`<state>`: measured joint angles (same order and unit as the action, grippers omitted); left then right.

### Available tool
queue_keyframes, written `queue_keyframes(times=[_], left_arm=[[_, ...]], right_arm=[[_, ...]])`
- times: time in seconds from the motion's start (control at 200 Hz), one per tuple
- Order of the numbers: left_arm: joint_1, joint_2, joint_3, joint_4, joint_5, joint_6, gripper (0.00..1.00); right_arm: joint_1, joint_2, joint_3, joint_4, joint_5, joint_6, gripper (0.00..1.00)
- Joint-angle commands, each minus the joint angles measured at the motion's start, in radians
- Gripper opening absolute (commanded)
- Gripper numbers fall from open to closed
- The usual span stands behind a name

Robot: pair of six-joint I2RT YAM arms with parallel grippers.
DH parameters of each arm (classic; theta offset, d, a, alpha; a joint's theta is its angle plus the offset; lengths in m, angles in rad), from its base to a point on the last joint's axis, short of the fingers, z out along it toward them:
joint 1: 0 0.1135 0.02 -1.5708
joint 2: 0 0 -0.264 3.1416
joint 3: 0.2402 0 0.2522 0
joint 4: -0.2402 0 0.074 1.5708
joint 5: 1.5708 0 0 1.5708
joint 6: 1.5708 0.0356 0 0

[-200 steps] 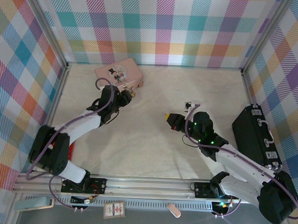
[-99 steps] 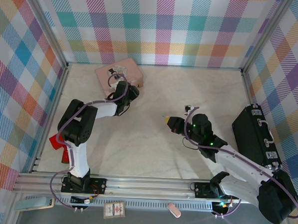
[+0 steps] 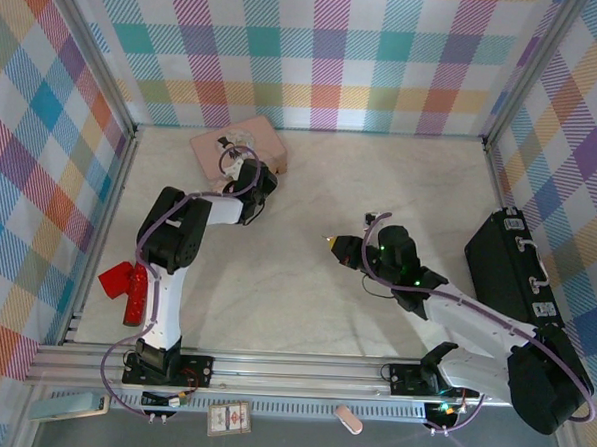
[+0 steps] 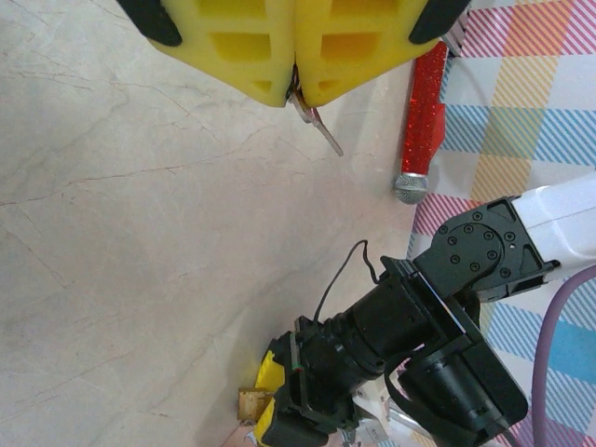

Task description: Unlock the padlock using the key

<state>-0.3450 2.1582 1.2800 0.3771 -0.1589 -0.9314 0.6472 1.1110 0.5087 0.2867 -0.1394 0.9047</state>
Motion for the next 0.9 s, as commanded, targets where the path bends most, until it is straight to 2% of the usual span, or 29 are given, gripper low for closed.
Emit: queue_keyframes(times=[0.0, 0.14, 0.515, 0.65, 0.895], left_arm=[[0.023, 0.049, 0.024, 0.006, 0.018, -0.046, 0.36], [0.027, 0.057, 0.033, 0.007, 0.018, -0.035, 0.30], [0.028, 0.018, 0.016, -0.022, 0.014, 0.032, 0.03], [0.026, -0.027, -0.004, -0.041, 0.050, 0.095, 0.01], [0.001, -0.161, -0.085, -0.157, 0.188, 0.252, 0.00]], right_arm=[[-0.006, 0.015, 0.046, 0.028, -0.012, 0.013, 0.00], [-0.006, 0.021, 0.050, 0.029, -0.016, 0.019, 0.00], [-0.008, 0.010, 0.044, 0.020, -0.012, 0.019, 0.00], [-0.008, 0.003, 0.049, -0.001, -0.010, 0.018, 0.00], [-0.023, -0.017, 0.053, -0.057, 0.014, 0.011, 0.00]])
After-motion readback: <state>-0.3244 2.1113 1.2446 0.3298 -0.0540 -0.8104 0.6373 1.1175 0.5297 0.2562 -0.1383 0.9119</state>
